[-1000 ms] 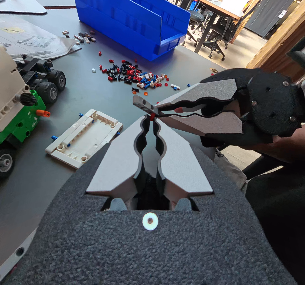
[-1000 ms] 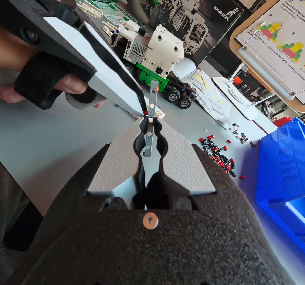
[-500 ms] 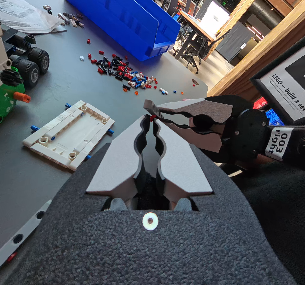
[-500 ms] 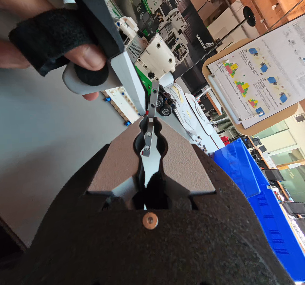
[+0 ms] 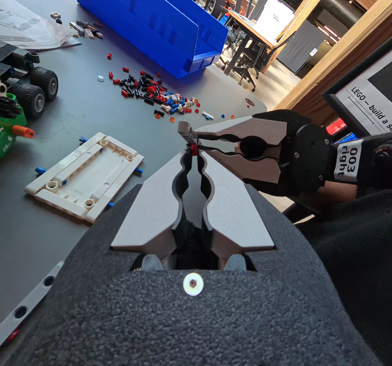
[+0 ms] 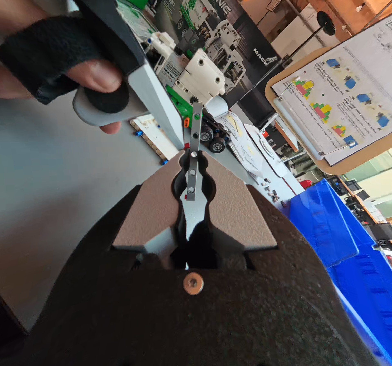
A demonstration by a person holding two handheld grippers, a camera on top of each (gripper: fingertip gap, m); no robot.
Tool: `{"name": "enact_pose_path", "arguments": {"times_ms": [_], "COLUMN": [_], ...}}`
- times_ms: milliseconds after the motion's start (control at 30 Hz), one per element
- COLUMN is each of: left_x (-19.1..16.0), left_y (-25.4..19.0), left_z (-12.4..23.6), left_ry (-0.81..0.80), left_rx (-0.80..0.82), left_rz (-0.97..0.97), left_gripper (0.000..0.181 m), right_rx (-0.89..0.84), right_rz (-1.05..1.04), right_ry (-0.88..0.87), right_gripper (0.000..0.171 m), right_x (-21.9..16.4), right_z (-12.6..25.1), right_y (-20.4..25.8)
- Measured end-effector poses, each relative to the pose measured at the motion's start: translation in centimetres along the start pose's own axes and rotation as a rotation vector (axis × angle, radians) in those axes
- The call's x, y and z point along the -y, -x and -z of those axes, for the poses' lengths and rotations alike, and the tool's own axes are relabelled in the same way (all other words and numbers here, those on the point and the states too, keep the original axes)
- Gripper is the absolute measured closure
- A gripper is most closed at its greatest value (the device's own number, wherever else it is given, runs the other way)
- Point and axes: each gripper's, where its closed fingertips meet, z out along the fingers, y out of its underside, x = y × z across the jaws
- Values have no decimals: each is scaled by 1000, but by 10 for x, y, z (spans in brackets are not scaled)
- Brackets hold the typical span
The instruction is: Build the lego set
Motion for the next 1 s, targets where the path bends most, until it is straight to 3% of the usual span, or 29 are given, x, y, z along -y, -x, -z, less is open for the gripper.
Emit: {"name": "enact_pose_path", "arguments": {"times_ms": [33, 200, 367, 533, 1000], "left_x": [0, -1, -5, -9, -24], "left_y": [-2, 0, -4, -3, -6], "left_z": [0, 2, 5, 7, 9], "left_ry": [0, 13, 43, 79, 177], "left_rx": [-9, 8, -59, -146, -172], "left_rz": [-9, -37, -19, 107, 87], "left_gripper": [178, 179, 179, 179, 180], "right_rx": [4, 34, 198, 262, 445], "right_rz": [-20, -9, -169, -162, -171], "right_ry": [-8, -27, -50, -41, -36], "right_gripper": [165, 165, 165, 165, 165], "right_x": [1, 2, 3, 1, -2], "right_z": [1, 3, 5, 4, 12], "right_y": [-1, 3, 9, 17, 33]}}
